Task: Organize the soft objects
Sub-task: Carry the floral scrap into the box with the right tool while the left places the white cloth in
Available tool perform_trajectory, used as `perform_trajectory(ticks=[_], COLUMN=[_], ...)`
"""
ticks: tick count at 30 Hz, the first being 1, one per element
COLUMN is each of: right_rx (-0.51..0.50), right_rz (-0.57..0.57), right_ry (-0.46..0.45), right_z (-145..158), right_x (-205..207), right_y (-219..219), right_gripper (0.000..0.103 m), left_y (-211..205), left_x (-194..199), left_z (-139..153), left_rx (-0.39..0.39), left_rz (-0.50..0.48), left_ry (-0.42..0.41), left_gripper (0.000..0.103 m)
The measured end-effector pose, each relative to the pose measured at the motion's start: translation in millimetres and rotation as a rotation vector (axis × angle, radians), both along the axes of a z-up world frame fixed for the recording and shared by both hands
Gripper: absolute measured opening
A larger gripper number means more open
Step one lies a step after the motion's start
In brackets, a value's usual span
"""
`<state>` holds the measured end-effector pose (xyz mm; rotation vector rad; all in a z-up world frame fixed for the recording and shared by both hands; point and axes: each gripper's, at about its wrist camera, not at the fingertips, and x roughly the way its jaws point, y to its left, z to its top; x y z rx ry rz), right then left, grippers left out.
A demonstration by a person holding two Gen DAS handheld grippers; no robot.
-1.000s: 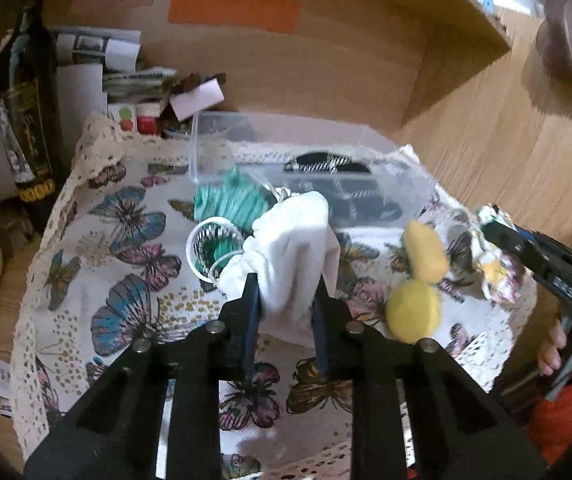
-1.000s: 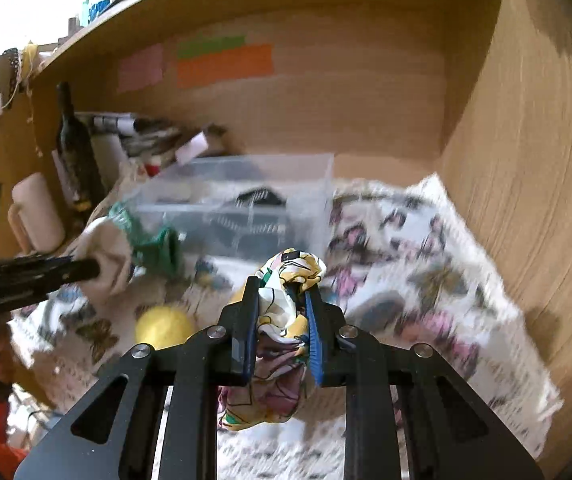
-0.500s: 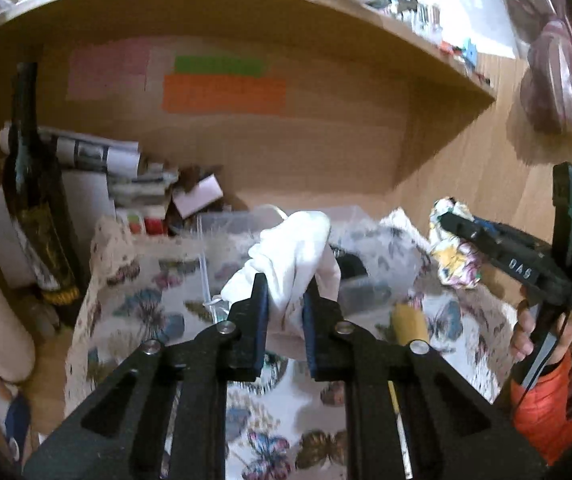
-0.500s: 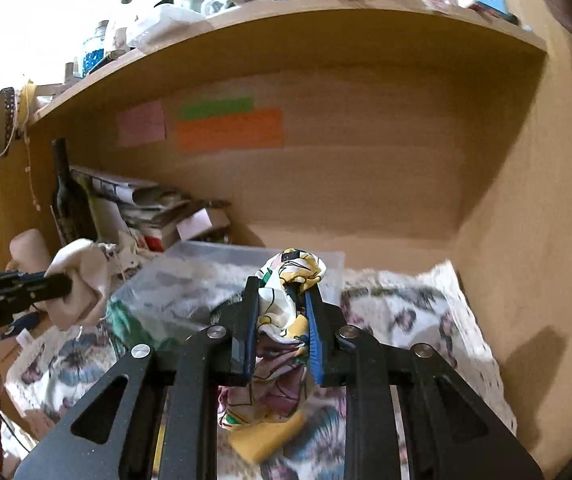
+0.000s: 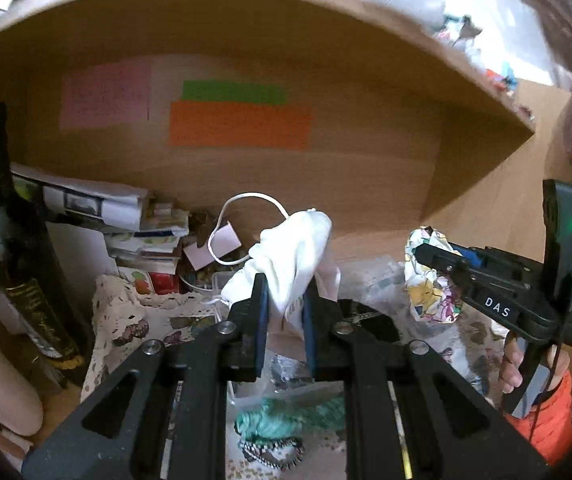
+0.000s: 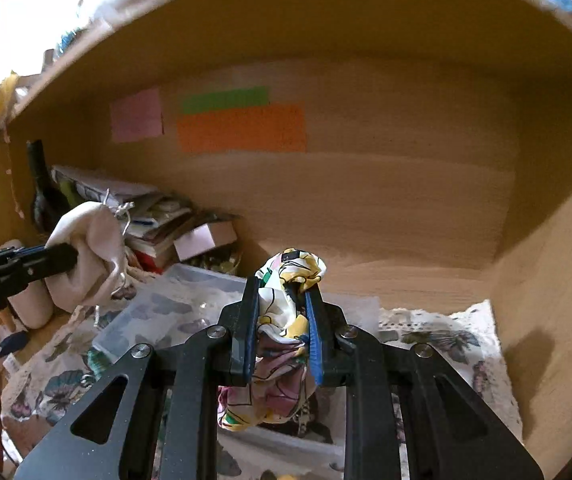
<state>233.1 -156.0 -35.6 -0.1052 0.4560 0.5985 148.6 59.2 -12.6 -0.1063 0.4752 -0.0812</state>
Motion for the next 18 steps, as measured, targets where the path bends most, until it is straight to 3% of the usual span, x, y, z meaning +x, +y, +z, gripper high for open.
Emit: perform_trajectory(ticks=[11,15,18], right_rx=[-0.132,-0.17,-0.176], right_rz=[0.053,0.065,0.071], right_ry=[0.188,0.219,0.217], right_z=[-46.6,-54.1,-50.8], right_x=[36.6,38.2,35.2], right_y=[28.0,31.0,30.9], right_gripper=[0.022,0.022,0.029], left_y=[-7.5,-6.8,-8.2], left_x=[57.3,67.2,66.0], left_z=[-55.5,-69.4,-69.7], left_rx=[0.022,0.013,0.014], left_rz=[-0.022,-0.033,-0.04], left_ry=[0.204,0.265,0.279], left_gripper=[0.015,0.015,0.018])
